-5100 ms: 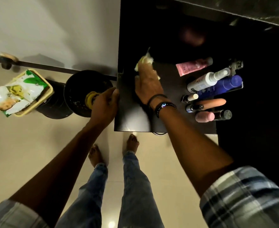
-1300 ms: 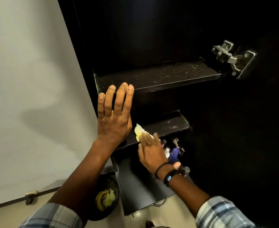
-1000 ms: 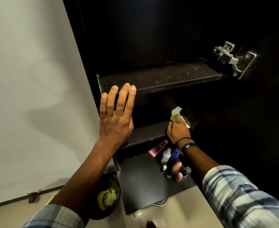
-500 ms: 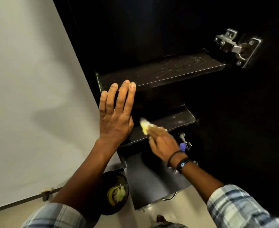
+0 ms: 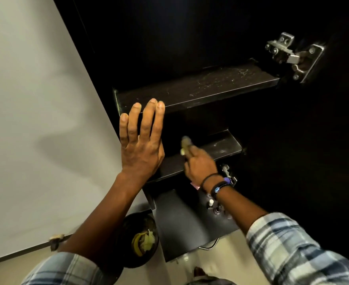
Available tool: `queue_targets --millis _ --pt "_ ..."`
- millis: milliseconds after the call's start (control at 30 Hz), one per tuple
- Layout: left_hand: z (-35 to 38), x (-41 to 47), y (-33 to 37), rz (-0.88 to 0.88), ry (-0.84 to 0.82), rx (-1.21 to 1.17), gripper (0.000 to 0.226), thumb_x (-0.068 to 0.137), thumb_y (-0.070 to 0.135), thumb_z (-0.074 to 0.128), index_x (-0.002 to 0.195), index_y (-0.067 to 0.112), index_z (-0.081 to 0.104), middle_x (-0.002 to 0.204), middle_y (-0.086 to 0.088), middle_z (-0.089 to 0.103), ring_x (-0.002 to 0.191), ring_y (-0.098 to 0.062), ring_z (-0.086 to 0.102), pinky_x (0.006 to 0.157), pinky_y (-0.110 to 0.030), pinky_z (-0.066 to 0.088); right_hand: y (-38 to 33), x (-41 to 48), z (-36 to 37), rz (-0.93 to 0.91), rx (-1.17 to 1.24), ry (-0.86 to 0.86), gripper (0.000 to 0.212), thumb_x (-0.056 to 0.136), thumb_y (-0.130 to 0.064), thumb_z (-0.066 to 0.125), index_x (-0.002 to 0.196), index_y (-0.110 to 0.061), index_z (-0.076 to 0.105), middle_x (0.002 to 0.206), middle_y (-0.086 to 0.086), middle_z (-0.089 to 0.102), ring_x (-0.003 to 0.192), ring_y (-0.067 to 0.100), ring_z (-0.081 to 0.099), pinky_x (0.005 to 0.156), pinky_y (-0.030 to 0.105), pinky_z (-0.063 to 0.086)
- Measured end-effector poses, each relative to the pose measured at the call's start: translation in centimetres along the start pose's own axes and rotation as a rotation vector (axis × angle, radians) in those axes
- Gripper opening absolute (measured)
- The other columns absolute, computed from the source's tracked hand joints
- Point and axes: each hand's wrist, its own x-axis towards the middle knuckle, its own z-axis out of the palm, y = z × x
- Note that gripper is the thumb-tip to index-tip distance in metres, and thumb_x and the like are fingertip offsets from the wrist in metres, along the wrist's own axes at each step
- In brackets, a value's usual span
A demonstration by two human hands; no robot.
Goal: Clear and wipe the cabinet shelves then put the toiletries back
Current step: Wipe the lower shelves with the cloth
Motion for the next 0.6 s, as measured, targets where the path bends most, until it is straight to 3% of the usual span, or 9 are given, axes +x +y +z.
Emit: queue_targets --millis 133,233,300,367,467,533,600 --pt "-0.1 0.1 0.0 -0.006 0.003 -0.008 0.075 0.08 0.013 0.061 0.146 0.013 0.025 0.146 -0.005 0.028 0.136 -0.029 0.023 0.117 -0.042 0.005 10.0 2.0 -2.7 0.337 -0.135 -0.035 0.055 0.086 -0.016 0.049 0.135 0.007 0.041 0.128 0.025 0.053 0.114 0.036 0.051 0.095 0.038 0.046" --pt "0.2 0.0 -0.2 -0.001 0.01 0.002 0.077 0.081 0.014 0.06 0.147 0.012 0.022 0.146 -0.006 0.028 0.136 -0.029 0.021 0.117 -0.042 0.004 7.4 1.5 -2.1 0.25 -0.139 -0.024 0.058 0.087 -0.017 0.05 0.138 0.009 0.037 0.144 0.028 0.037 0.127 0.036 0.042 0.107 0.036 0.037" --pt "0.4 0.0 -0.1 -0.006 0.021 0.005 0.078 0.081 0.015 0.06 0.148 0.012 0.02 0.145 -0.006 0.029 0.137 -0.029 0.02 0.117 -0.042 0.003 4.5 -0.6 -1.0 0.033 -0.178 -0.048 0.054 0.087 -0.024 0.05 0.133 0.004 0.048 0.142 0.022 0.043 0.132 0.034 0.038 0.112 0.039 0.031" --pt "0.6 0.0 0.0 -0.009 0.027 0.005 0.079 0.081 0.015 0.06 0.148 0.013 0.019 0.145 -0.006 0.03 0.136 -0.029 0.02 0.117 -0.042 0.003 5.1 -1.9 -0.4 -0.091 -0.181 -0.048 0.059 0.086 -0.027 0.049 0.136 0.004 0.044 0.144 0.018 0.041 0.136 0.031 0.033 0.116 0.038 0.025" --pt "0.5 0.0 -0.1 0.004 0.029 0.004 0.076 0.082 0.015 0.059 0.147 0.013 0.021 0.145 -0.006 0.03 0.135 -0.03 0.023 0.117 -0.042 0.003 9.5 -0.4 -1.2 0.164 -0.074 0.03 0.074 0.079 -0.015 0.054 0.146 0.001 0.025 0.147 0.014 0.036 0.131 0.028 0.039 0.111 0.028 0.033" --pt "0.5 0.0 -0.1 -0.002 0.03 -0.005 0.074 0.082 0.015 0.058 0.147 0.013 0.022 0.145 -0.006 0.029 0.136 -0.03 0.022 0.118 -0.042 0.003 11.0 1.2 -2.0 0.284 -0.05 -0.021 0.072 0.08 -0.014 0.057 0.145 0.001 0.028 0.144 0.016 0.039 0.121 0.031 0.044 0.101 0.031 0.04" --pt "0.5 0.0 0.0 -0.017 0.034 0.003 0.073 0.082 0.015 0.058 0.146 0.012 0.023 0.145 -0.006 0.03 0.136 -0.03 0.021 0.118 -0.043 0.002 9.9 2.5 -2.3 0.293 -0.049 -0.078 0.061 0.081 -0.015 0.057 0.138 -0.001 0.04 0.14 0.019 0.043 0.119 0.034 0.044 0.1 0.034 0.039"
